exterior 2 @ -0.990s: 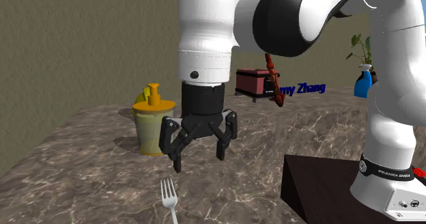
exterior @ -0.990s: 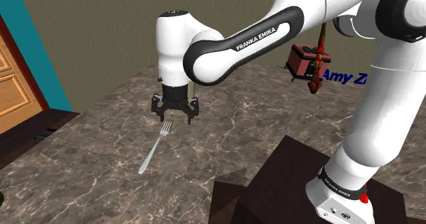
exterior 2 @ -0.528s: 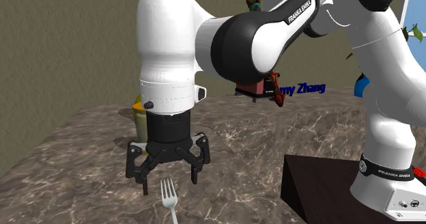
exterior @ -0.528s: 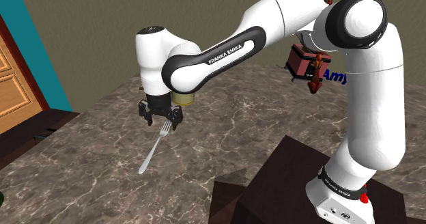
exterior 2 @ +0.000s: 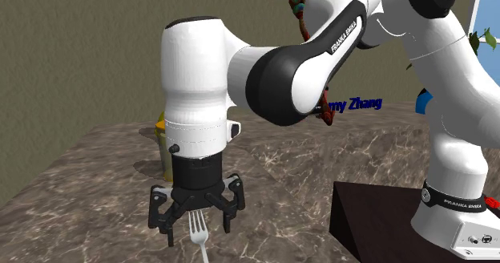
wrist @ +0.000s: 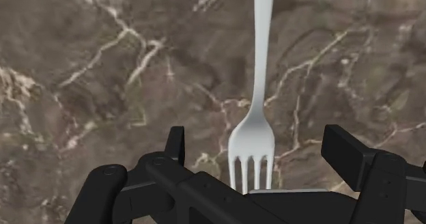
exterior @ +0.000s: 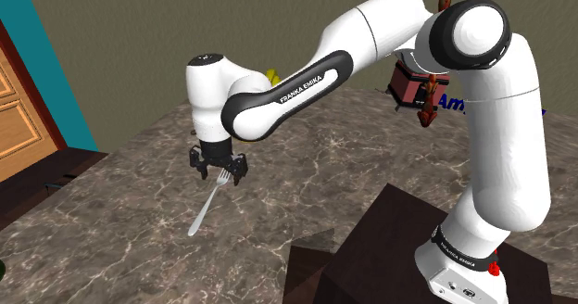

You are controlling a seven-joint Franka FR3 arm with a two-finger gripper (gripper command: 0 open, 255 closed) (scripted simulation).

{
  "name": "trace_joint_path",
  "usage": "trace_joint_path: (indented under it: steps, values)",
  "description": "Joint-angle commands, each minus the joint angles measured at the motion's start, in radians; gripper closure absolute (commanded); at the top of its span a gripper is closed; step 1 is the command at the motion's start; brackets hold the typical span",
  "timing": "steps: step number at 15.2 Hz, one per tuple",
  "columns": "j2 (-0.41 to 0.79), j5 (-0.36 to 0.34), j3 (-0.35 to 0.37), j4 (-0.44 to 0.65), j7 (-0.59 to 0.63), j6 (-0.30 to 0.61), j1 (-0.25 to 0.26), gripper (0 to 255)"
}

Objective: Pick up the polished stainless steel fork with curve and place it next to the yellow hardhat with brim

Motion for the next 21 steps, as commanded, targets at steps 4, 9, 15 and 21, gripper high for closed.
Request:
trace_joint_path:
  steps: [4, 9, 15, 21]
  values:
    - [0.001, -0.001, 0.0, 0.0, 0.001, 0.001, 0.0, 0]
    - [0.0, 0.0, 0.0, -0.002, 0.001, 0.002, 0.0, 255]
    - [0.001, -0.002, 0.001, 0.0, 0.001, 0.001, -0.001, 255]
    - [-0.037, 0.03, 0.023, 0.028, -0.021, -0.057, -0.014, 255]
